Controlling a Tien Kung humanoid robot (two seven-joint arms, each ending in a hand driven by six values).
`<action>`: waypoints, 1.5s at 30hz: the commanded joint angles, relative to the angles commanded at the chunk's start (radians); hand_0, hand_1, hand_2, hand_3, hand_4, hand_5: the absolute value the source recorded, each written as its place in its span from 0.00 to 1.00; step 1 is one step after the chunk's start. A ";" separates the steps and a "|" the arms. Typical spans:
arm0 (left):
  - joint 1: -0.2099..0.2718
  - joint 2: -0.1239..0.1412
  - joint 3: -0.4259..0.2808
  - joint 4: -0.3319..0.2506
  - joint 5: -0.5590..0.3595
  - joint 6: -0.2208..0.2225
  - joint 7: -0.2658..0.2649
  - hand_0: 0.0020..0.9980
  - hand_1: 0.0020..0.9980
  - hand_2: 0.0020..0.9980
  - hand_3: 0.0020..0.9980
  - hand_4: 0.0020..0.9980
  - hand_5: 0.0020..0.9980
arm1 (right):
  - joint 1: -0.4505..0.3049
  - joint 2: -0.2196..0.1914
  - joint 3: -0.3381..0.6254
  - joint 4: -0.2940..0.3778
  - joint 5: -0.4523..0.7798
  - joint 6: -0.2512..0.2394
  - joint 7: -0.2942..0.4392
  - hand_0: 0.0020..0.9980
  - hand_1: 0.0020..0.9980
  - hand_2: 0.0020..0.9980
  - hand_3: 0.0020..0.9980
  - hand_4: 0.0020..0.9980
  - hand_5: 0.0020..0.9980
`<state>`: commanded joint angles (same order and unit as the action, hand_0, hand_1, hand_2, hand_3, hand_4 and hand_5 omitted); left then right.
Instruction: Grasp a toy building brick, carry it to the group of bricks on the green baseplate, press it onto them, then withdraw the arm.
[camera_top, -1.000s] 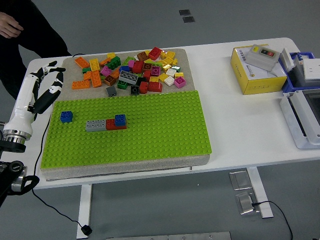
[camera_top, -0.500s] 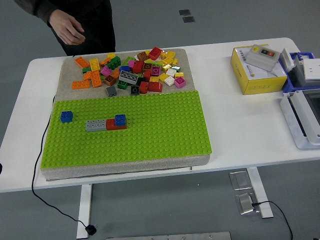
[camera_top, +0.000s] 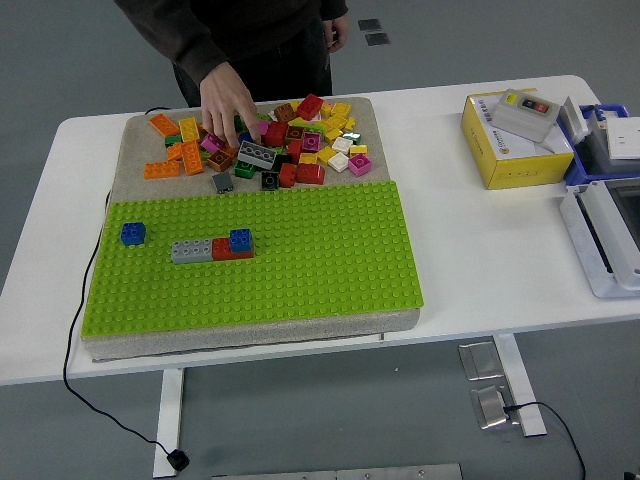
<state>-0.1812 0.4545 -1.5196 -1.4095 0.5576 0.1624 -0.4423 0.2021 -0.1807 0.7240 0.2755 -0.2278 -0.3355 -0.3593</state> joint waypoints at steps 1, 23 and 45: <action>0.002 0.002 -0.011 0.001 -0.029 -0.006 0.004 0.83 0.77 0.75 0.64 0.58 0.56 | 0.000 0.000 0.000 0.000 0.001 0.000 0.000 0.67 0.65 0.71 0.71 0.42 1.00; -0.011 0.126 0.049 0.060 0.205 -0.007 -0.014 0.89 0.85 0.82 0.70 0.62 0.31 | 0.002 -0.006 -0.008 -0.001 0.014 0.006 0.010 0.67 0.64 0.71 0.71 0.43 1.00; -0.404 0.206 0.633 0.450 0.987 0.124 0.203 1.00 1.00 1.00 0.84 0.64 0.27 | 0.022 -0.020 -0.011 0.000 0.013 0.009 0.012 0.67 0.64 0.70 0.70 0.42 1.00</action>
<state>-0.5847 0.6604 -0.8866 -0.9597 1.5445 0.2864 -0.2390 0.2240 -0.2004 0.7125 0.2760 -0.2147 -0.3265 -0.3469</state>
